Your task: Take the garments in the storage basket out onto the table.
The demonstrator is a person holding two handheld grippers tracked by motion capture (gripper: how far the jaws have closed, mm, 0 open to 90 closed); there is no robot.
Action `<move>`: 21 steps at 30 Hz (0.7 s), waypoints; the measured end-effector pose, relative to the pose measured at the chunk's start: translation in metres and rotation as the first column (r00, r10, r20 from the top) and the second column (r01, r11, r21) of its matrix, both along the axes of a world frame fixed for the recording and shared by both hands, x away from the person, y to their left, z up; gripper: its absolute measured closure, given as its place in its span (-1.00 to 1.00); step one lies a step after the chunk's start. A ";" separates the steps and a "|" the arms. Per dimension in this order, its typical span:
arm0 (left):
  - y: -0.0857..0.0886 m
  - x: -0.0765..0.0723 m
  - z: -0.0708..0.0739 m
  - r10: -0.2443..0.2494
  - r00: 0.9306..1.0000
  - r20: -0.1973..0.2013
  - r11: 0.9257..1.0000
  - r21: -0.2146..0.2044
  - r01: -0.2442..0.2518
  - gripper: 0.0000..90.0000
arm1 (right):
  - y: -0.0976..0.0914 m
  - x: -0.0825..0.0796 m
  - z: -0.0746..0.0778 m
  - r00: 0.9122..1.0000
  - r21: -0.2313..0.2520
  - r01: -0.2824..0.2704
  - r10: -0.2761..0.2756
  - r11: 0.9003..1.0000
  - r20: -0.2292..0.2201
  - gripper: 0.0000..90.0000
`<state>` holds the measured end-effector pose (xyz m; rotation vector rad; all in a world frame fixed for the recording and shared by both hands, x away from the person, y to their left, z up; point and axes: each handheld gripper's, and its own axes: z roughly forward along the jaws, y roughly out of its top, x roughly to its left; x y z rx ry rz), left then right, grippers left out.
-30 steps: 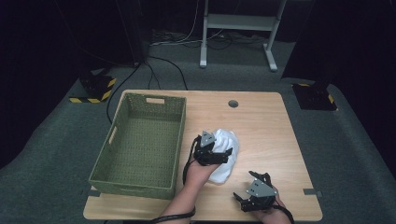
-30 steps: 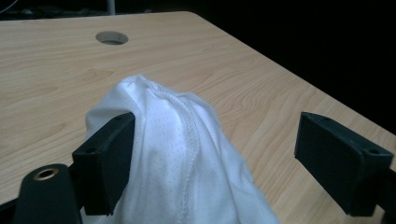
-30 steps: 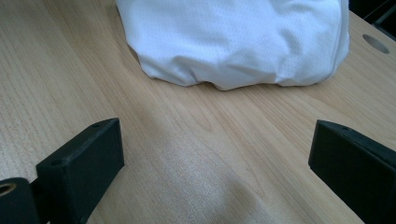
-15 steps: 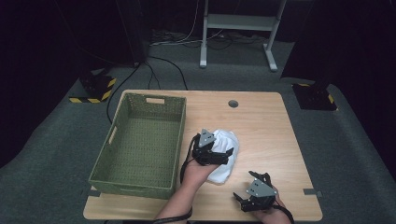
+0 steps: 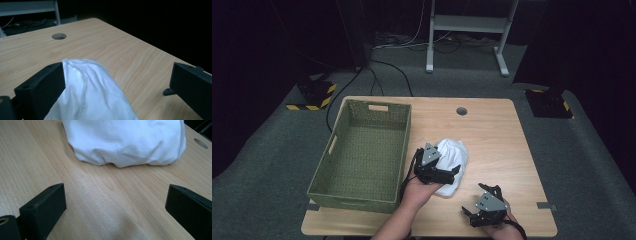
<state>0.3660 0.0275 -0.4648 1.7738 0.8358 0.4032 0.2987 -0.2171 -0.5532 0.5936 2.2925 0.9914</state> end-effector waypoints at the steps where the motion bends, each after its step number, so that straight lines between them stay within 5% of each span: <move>1: 0.001 -0.002 0.000 -0.002 1.000 -0.001 1.000 -0.001 0.002 -1.00 | 0.000 0.000 0.000 1.000 0.000 0.000 0.000 1.000 -0.001 -0.94; 14: 0.006 -0.027 0.002 -0.017 0.999 0.042 1.000 -0.007 0.018 -1.00 | 0.001 0.000 -0.001 1.000 -0.013 0.002 -0.002 1.000 0.001 -0.93; 21: 0.014 -0.034 0.002 -0.024 0.999 0.034 0.999 -0.020 0.025 -1.00 | 0.001 0.000 -0.001 1.000 -0.014 -0.001 0.001 1.000 0.005 -0.93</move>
